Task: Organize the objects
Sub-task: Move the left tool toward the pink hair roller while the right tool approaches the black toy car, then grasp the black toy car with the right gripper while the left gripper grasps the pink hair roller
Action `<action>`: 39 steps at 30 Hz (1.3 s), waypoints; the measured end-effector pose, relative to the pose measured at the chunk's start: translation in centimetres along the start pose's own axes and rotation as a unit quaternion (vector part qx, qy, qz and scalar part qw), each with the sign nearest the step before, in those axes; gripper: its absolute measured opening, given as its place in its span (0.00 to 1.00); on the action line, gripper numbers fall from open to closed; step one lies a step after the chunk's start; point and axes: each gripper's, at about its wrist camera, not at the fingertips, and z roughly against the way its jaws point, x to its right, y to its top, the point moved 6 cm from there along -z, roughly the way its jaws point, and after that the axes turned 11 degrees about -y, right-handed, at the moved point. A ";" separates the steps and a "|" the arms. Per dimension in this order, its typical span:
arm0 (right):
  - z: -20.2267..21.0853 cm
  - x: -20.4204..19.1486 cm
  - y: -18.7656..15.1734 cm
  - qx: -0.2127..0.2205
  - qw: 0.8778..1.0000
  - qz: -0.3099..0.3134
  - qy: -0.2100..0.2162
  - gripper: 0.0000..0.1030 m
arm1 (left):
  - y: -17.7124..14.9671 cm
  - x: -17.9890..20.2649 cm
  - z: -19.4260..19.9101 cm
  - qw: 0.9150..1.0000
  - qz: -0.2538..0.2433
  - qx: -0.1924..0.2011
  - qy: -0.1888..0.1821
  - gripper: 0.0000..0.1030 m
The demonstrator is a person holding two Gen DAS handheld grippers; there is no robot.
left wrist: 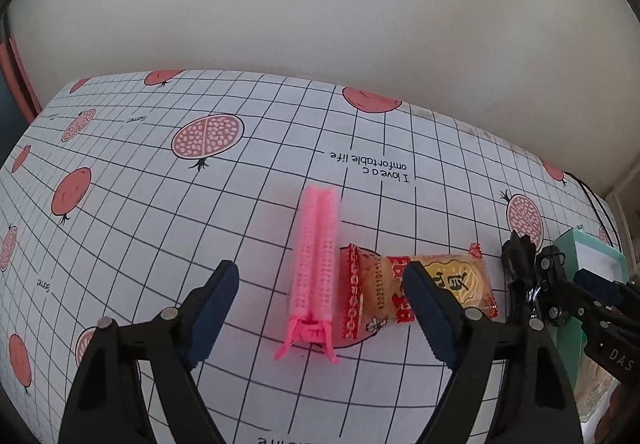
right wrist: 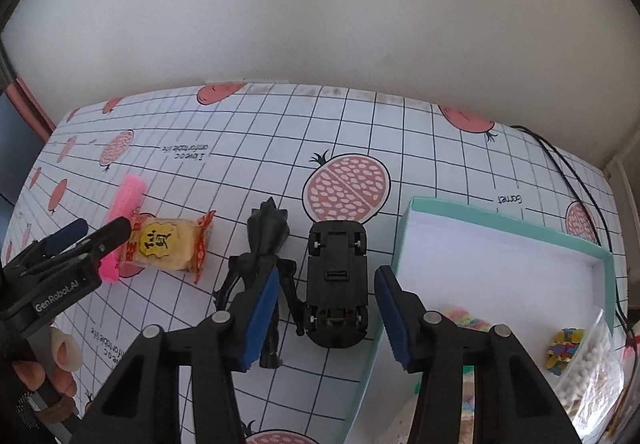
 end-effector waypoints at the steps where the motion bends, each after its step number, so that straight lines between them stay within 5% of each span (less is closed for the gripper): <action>1: -0.2 0.0 0.1 -0.003 1.000 0.000 -0.001 0.51 | 0.1 -0.1 -0.1 1.000 0.001 -0.001 0.000 0.75; 10: -1.2 -0.5 0.5 -0.022 1.000 -0.005 -0.005 0.48 | 0.6 -0.5 -1.0 1.000 0.006 -0.006 0.000 0.69; 16: -1.9 -0.9 0.0 -0.041 0.999 -0.026 0.021 0.35 | 0.7 -0.8 -1.0 1.000 0.005 -0.006 0.017 0.69; 25: -1.6 -1.9 -0.4 -0.040 0.998 -0.018 0.036 0.35 | 0.5 -2.2 -0.5 0.999 0.015 -0.003 0.031 0.63; 30: -1.5 -2.0 -0.6 -0.042 0.998 -0.023 0.040 0.35 | 0.2 -2.6 -0.1 0.999 0.039 0.003 -0.008 0.44; 39: -1.5 -1.4 -0.7 -0.042 0.998 -0.029 0.041 0.35 | 0.3 -4.6 -0.1 0.988 0.136 0.004 -0.079 0.44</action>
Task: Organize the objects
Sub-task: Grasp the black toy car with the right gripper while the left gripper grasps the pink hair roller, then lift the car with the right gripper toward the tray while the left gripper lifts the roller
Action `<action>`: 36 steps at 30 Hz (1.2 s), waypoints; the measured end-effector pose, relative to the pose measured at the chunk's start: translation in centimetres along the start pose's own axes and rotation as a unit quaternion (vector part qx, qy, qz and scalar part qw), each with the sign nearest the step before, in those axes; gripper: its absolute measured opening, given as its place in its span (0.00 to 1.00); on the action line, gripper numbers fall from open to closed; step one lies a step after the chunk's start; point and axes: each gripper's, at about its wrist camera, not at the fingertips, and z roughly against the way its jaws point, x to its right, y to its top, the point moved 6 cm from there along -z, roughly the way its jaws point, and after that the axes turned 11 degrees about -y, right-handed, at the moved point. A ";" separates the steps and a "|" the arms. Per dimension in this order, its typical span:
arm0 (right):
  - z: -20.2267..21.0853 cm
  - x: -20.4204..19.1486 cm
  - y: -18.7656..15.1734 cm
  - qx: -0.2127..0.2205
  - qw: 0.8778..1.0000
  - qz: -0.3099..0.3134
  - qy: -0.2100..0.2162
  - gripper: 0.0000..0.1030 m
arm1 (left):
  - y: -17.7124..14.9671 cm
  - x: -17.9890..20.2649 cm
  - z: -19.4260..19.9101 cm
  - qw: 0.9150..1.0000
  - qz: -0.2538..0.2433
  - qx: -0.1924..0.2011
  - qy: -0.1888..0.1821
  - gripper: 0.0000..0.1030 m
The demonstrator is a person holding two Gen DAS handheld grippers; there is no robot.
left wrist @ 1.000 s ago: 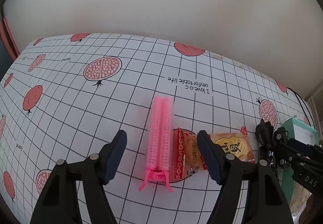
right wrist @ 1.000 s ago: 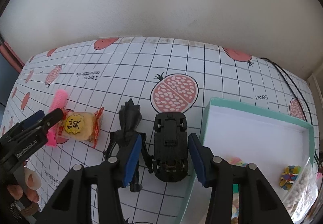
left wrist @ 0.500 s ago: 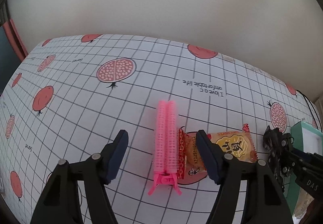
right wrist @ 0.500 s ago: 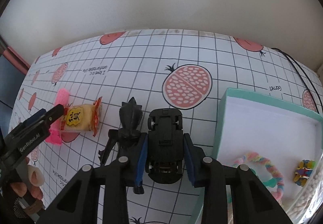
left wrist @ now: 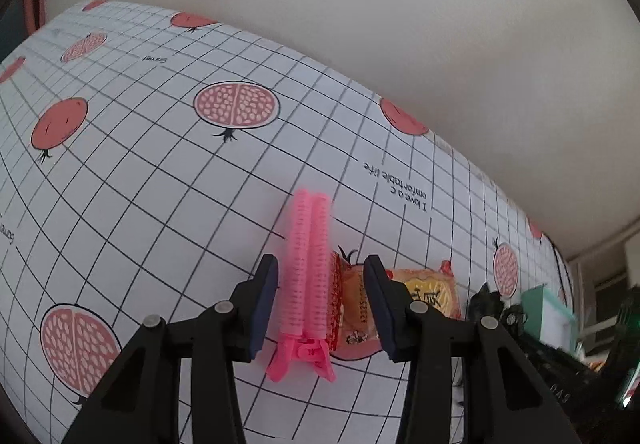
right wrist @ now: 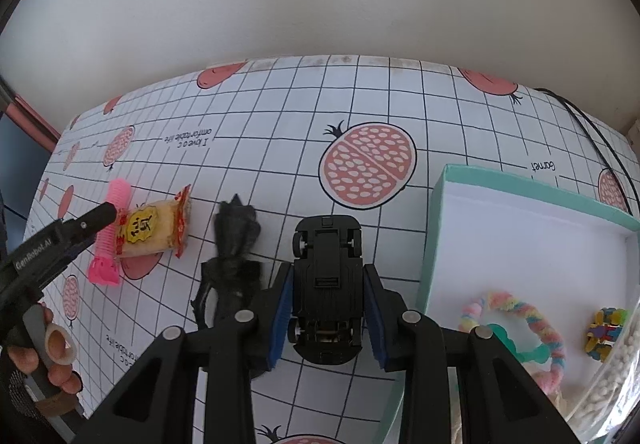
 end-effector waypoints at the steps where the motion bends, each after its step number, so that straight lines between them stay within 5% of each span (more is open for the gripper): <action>1: 0.0 0.0 0.0 0.000 1.000 -0.001 0.001 0.35 | 0.1 0.0 0.0 1.000 0.002 0.000 0.004 0.44; 11: 0.4 0.0 0.3 0.006 1.000 0.000 0.006 0.35 | 1.3 -1.4 -0.1 0.998 0.007 -0.007 0.059 0.43; 18: 0.5 0.2 0.0 0.011 1.000 -0.007 0.004 0.34 | 1.3 -1.8 0.8 0.996 -0.012 -0.001 0.090 0.27; 28: 4.9 1.7 -0.1 0.061 0.997 -0.040 0.024 0.34 | 1.1 -1.3 4.1 0.995 0.003 0.043 0.090 0.26; 36: 8.3 3.7 -2.4 0.091 0.994 -0.058 0.020 0.35 | -2.3 1.9 7.2 0.996 0.008 0.063 0.060 0.26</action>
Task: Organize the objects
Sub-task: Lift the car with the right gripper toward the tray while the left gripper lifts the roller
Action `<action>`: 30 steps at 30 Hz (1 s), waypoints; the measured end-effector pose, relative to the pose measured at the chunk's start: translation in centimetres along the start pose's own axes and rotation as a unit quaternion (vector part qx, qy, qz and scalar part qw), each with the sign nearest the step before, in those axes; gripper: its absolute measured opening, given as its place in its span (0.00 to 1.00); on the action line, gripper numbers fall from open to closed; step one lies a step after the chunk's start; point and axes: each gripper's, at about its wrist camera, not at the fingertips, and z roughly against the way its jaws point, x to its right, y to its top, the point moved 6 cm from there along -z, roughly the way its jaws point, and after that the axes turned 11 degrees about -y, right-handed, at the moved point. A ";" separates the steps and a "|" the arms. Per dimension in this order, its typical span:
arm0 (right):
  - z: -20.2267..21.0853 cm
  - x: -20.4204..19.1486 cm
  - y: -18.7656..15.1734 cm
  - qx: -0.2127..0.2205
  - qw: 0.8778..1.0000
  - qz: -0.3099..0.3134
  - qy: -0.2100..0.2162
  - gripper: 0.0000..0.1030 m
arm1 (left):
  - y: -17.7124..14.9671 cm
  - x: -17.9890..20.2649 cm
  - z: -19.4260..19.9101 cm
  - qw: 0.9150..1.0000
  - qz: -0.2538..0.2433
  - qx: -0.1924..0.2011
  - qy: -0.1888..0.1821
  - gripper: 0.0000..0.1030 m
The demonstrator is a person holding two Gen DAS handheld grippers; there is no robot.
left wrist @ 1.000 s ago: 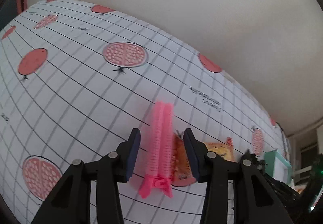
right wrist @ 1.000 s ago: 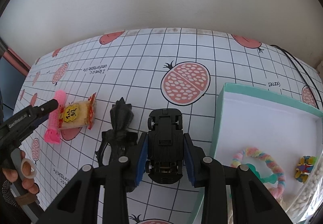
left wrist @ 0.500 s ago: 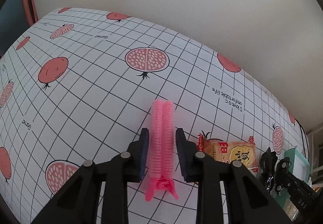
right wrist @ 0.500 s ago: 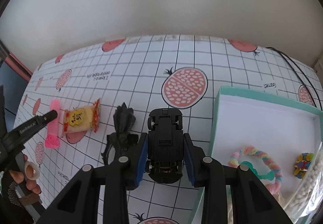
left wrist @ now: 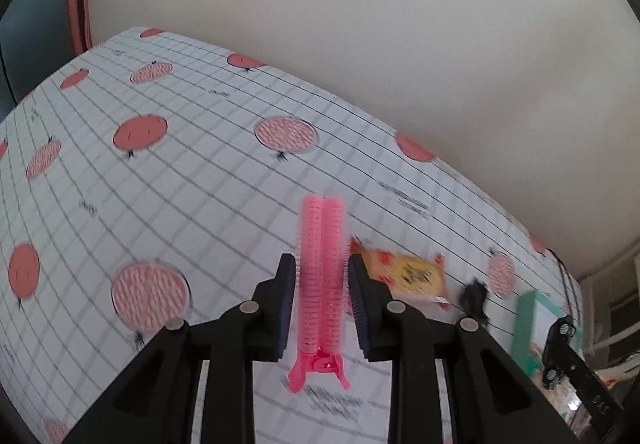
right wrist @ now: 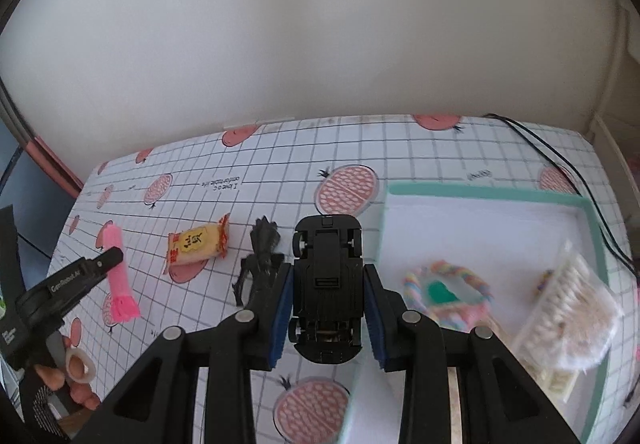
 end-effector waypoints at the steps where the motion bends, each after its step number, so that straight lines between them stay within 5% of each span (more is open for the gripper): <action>1: 0.4 0.5 -0.3 0.001 1.000 -0.005 0.000 0.35 | -0.4 0.5 0.2 1.000 0.000 -0.001 -0.004 0.27; 12: 3.6 7.4 -1.7 0.026 0.998 -0.055 -0.022 0.35 | -4.5 9.7 1.3 0.996 -0.059 -0.024 -0.067 0.27; 21: 3.0 11.8 -0.4 0.021 0.996 -0.083 -0.020 0.35 | -10.2 18.2 0.5 0.980 -0.122 -0.075 -0.140 0.27; 30: 1.2 12.6 0.3 0.011 0.997 -0.068 -0.020 0.35 | -14.6 21.1 -1.5 0.968 -0.132 -0.131 -0.170 0.27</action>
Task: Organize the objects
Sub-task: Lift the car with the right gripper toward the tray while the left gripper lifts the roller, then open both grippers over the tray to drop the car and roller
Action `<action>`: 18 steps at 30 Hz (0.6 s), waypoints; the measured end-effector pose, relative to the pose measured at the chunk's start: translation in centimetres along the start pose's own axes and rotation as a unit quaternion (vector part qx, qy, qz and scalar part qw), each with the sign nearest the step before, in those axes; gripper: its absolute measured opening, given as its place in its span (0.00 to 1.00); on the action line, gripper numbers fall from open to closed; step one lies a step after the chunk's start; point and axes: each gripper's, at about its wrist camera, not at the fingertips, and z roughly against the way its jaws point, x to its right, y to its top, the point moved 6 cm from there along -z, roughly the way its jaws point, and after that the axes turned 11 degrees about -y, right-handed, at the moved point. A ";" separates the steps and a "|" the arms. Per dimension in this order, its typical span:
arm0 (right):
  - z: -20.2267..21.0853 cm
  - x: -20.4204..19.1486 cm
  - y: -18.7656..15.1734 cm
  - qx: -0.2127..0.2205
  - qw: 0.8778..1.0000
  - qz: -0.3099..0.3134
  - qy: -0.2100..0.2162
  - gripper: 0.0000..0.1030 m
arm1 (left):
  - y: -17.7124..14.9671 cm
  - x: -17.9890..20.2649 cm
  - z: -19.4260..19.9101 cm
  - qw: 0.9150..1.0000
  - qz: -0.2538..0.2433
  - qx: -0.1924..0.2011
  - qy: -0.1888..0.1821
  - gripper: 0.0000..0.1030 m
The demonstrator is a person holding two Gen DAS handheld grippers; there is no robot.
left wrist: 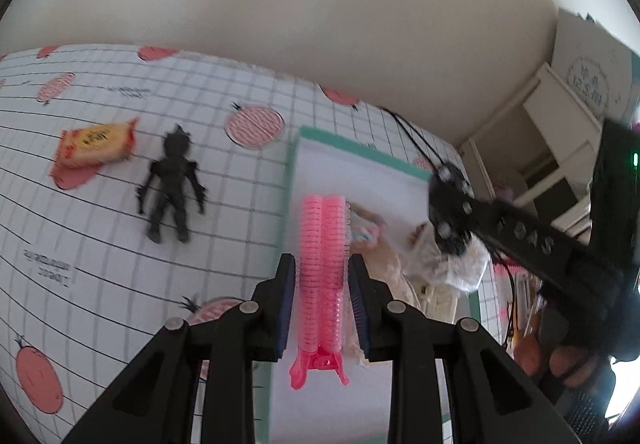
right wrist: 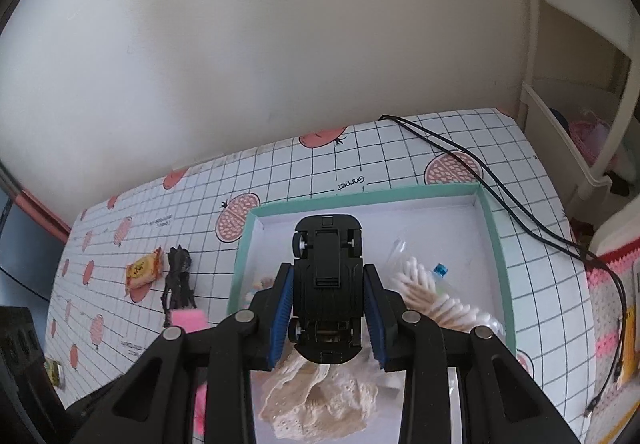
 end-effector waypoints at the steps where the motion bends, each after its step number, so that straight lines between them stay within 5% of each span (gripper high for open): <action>1: -0.3 -0.1 -0.1 -0.003 1.000 0.003 -0.001 0.35 | -0.2 0.2 -0.2 1.000 0.001 -0.003 -0.003 0.27; 18: -3.2 -0.8 -1.4 -0.027 0.999 0.026 -0.019 0.36 | -2.6 -0.7 -4.2 0.999 0.004 -0.051 0.011 0.27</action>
